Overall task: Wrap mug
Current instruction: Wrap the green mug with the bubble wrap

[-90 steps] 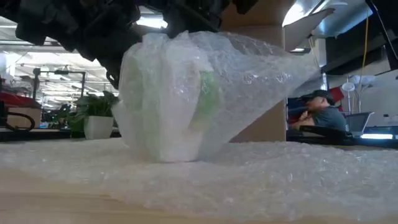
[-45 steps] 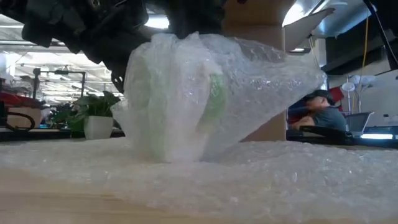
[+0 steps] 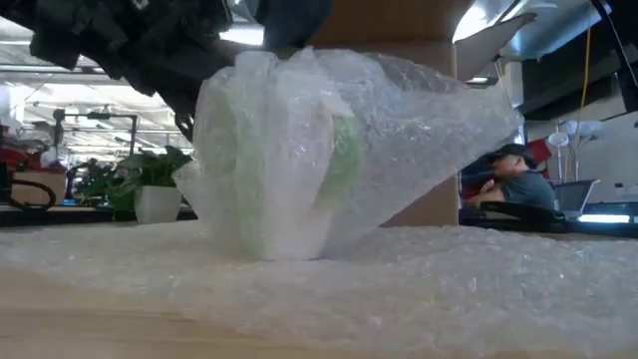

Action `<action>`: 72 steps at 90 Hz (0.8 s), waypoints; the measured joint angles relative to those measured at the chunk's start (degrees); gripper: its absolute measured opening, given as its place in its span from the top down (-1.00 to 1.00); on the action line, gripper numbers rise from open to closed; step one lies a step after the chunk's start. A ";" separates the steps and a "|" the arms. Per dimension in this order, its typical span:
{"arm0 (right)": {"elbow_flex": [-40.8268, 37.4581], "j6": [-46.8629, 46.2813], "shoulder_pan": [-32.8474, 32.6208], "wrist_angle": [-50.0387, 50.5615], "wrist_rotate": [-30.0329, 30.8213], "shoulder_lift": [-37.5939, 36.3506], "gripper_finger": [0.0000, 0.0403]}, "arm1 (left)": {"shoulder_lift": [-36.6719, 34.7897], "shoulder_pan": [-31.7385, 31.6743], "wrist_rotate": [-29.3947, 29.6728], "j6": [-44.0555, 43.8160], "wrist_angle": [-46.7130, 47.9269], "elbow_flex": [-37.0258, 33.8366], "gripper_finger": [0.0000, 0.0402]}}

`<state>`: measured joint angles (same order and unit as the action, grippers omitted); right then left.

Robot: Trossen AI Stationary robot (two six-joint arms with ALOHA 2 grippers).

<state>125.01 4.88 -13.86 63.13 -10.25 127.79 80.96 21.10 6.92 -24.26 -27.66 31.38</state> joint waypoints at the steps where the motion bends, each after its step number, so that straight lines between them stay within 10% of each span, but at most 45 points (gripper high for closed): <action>1: 0.00 -0.04 0.00 -0.05 0.13 0.00 1.00 | -0.41 0.00 0.20 0.03 0.60 0.00 1.00; 50: -5.25 -0.61 -0.38 -4.54 -0.54 3.76 1.00 | -15.21 0.10 14.71 -4.13 34.51 -0.38 1.00; 72: -7.83 -1.66 -0.38 -7.06 -2.38 3.72 1.00 | -14.75 -2.66 13.54 -7.63 26.60 -9.64 1.00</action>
<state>117.18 3.22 -14.24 56.06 -12.63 131.50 66.22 18.45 20.46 -31.88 -1.05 21.74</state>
